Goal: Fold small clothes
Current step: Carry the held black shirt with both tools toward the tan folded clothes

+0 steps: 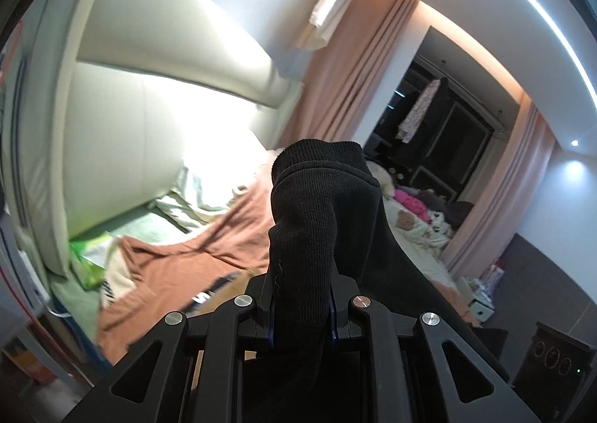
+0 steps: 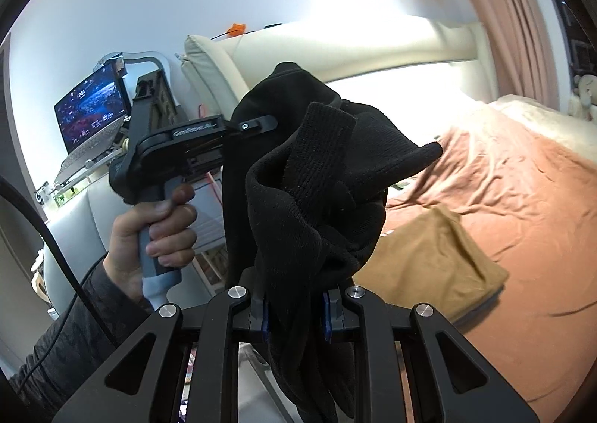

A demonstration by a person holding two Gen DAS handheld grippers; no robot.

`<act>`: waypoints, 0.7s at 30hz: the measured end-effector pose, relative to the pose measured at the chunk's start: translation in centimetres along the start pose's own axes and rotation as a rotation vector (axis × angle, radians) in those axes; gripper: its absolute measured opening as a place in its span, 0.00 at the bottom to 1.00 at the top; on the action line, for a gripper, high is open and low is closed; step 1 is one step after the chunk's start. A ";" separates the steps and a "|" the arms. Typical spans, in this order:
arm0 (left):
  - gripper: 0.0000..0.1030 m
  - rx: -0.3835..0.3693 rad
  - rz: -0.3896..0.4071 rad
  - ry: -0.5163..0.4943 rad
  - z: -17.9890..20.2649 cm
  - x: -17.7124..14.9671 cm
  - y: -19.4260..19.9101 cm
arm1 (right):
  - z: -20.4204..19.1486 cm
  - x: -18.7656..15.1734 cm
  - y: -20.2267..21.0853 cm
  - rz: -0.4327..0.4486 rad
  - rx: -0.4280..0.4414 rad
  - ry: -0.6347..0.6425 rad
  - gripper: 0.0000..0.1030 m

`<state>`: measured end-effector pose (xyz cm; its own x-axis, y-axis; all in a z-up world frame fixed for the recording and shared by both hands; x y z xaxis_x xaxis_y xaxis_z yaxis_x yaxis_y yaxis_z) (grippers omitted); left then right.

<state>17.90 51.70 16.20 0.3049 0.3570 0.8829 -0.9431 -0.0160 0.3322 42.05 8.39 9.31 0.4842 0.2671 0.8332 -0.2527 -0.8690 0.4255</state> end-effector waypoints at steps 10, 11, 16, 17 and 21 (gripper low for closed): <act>0.19 0.105 -0.024 0.012 -3.3 -0.1 -3.8 | 3.6 -1.1 -3.7 -0.052 0.058 -0.081 0.16; 0.19 0.107 -0.027 0.012 -3.5 -0.1 -4.6 | 4.0 -1.0 -4.0 -0.055 0.061 -0.093 0.16; 0.19 0.107 -0.070 -0.012 -3.5 -0.1 -9.2 | 7.7 -0.8 -4.1 -0.030 0.052 -0.129 0.16; 0.19 0.107 -0.083 -0.013 -3.5 -0.3 -10.6 | 8.4 -0.8 -4.2 -0.027 0.044 -0.136 0.16; 0.19 0.102 -0.132 -0.032 -3.2 -1.4 -15.1 | 12.0 -1.1 -4.0 -0.018 0.023 -0.181 0.16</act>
<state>31.31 54.47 8.85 0.4309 0.3322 0.8390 -0.8768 -0.0658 0.4764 52.56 6.58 2.52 0.6316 0.2052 0.7476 -0.2243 -0.8748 0.4295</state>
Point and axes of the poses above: each gripper's, at about its wrist camera, not at the fingertips, and y roughly against the way its jaws point, z to its right, x to its top, the point moved 3 cm from there along -y, roughly the way its jaws point, and after that the axes turned 10 degrees about -y, right-handed, at the moved point
